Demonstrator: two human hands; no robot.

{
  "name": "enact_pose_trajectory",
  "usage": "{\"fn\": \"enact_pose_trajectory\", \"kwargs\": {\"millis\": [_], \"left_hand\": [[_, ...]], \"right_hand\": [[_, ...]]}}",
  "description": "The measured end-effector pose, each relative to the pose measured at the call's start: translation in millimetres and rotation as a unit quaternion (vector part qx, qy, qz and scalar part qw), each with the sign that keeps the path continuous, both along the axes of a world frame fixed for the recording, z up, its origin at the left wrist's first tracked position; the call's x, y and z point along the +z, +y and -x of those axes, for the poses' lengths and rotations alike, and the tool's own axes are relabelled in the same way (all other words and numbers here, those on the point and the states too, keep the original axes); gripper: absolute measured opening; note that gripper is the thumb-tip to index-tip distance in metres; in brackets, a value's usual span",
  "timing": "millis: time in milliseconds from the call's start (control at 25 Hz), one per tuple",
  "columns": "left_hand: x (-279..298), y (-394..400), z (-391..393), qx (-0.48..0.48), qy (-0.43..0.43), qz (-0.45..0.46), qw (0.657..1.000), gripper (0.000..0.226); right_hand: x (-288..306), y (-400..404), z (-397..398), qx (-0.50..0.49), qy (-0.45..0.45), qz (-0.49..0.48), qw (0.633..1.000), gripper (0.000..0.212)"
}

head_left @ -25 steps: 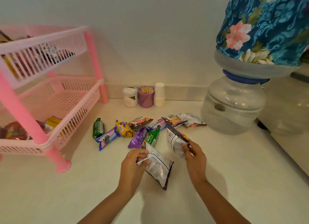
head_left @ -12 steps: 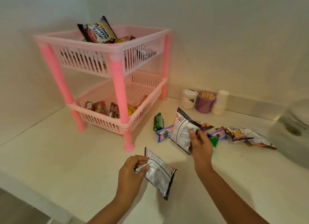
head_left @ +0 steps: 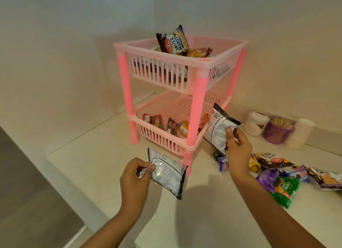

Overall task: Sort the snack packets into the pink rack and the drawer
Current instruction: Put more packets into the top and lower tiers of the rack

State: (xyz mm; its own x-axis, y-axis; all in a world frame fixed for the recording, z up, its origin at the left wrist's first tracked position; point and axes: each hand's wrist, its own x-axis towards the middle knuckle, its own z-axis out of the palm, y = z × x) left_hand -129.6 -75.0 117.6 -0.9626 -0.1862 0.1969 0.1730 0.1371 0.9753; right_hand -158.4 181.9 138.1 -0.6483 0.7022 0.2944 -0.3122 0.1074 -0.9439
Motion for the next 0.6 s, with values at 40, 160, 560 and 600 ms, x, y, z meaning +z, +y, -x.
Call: {"fn": "enact_pose_trajectory", "kwargs": {"millis": [40, 160, 560, 600], "left_hand": [[5, -6, 9, 0.015, 0.002, -0.006, 1.0, 0.022], [25, -21, 35, 0.054, 0.022, -0.04, 0.997, 0.026], [67, 7, 152, 0.027, 0.022, -0.036, 0.999, 0.028], [67, 13, 164, 0.017, 0.019, -0.027, 0.999, 0.029]], "right_hand": [[5, -1, 8, -0.011, 0.003, -0.013, 1.0, 0.031], [18, -3, 30, -0.036, 0.001, -0.046, 0.998, 0.03], [64, 10, 95, -0.053, -0.116, -0.264, 0.956, 0.018], [68, 8, 99, -0.06, -0.124, -0.282, 0.949, 0.015]]}}
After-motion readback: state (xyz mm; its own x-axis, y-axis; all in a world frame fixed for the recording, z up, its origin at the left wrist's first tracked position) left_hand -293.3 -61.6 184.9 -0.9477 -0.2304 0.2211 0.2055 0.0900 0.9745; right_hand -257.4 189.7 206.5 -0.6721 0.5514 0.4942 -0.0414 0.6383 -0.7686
